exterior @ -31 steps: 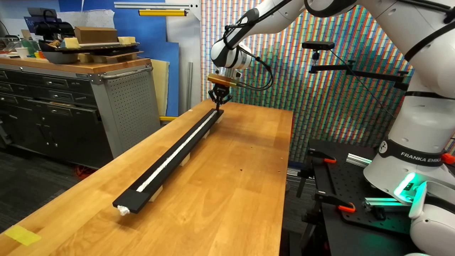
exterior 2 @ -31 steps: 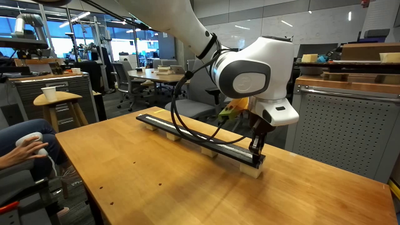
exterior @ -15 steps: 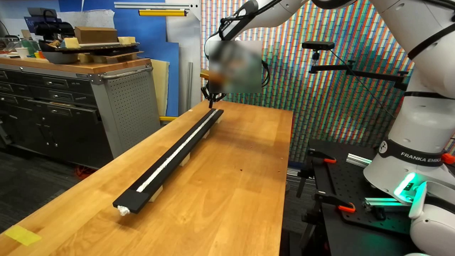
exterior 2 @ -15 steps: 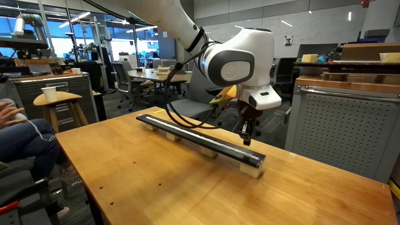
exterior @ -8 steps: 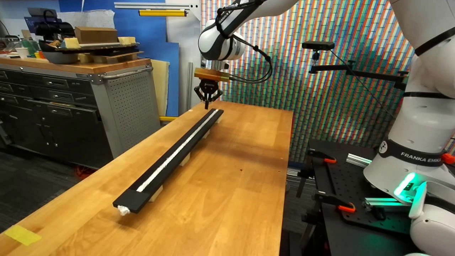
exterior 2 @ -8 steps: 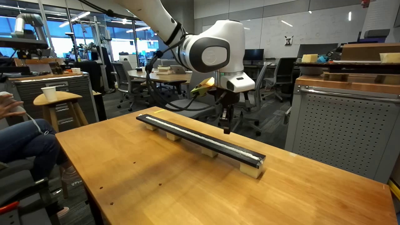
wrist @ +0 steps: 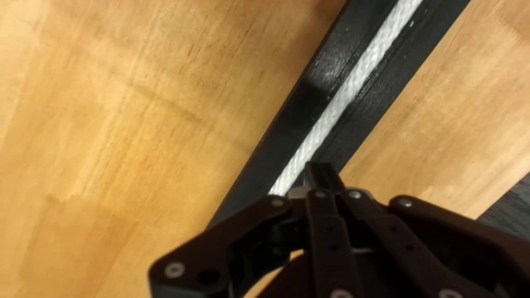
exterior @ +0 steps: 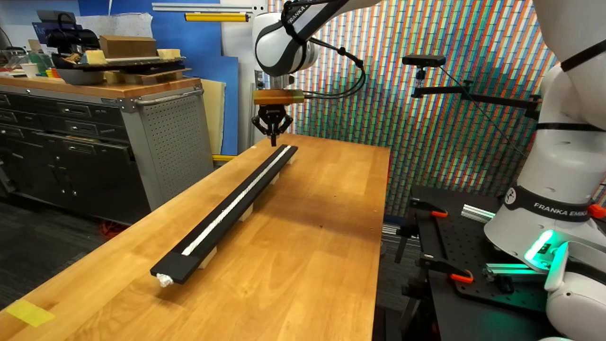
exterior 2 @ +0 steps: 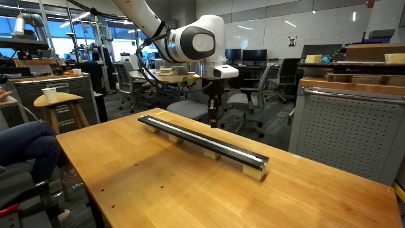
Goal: Lay the white object along the black object and press down on it
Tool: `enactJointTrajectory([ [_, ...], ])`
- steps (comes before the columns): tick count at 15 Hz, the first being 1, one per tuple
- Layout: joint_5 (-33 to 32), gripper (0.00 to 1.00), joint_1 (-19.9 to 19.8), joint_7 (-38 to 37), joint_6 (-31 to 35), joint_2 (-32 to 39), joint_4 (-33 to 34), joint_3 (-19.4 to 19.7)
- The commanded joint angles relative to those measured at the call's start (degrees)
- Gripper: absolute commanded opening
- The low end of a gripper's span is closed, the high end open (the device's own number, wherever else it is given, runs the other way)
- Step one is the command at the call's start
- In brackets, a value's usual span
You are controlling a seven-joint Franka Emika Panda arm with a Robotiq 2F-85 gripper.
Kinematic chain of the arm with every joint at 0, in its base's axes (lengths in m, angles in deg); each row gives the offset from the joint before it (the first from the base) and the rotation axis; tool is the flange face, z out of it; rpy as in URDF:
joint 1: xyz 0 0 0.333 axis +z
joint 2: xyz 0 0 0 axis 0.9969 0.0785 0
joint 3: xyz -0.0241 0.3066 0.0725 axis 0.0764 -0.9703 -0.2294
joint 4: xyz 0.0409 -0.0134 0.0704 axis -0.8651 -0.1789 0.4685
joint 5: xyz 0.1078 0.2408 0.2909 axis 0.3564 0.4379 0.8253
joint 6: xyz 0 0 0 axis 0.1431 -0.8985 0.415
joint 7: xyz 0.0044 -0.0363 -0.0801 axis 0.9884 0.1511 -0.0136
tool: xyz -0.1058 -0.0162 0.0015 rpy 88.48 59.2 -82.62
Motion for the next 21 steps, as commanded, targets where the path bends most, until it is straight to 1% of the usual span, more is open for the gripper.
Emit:
enactJointTrajectory([
  [1, -5.1, 0.0, 3.3, -2.0, -1.4, -4.2, -3.5, 0.4],
  [4, -8.2, 0.0, 5.5, -3.1, -1.9, -6.0, -5.3, 0.0],
  [5, -9.0, 0.1, 6.2, -3.4, -2.7, -6.4, -5.8, -0.3],
  [6, -9.5, 0.27, 6.7, -3.5, -3.5, -6.7, -6.1, -0.7],
  [9, -9.1, 0.47, 7.2, -2.8, -5.3, -6.9, -6.7, -2.5],
  [10, -8.5, 0.56, 7.2, -2.5, -5.9, -6.9, -6.7, -3.1],
  [12, -5.6, 0.72, 5.9, 0.8, -6.7, -6.9, -7.0, -5.6],
  [13, -7.7, 0.54, 6.5, -1.8, -5.1, -4.7, -5.2, -4.3],
  [14, -7.2, 0.6, 6.6, -1.4, -5.3, -4.7, -5.4, -4.8],
  [15, -7.0, 0.69, 6.6, -1.2, -5.4, -4.7, -5.5, -5.1],
  [16, -6.9, 0.72, 6.6, -1.1, -5.5, -4.7, -5.5, -5.2],
  [21, -6.9, 0.72, 6.4, -0.6, -5.6, -4.7, -5.6, -5.2],
])
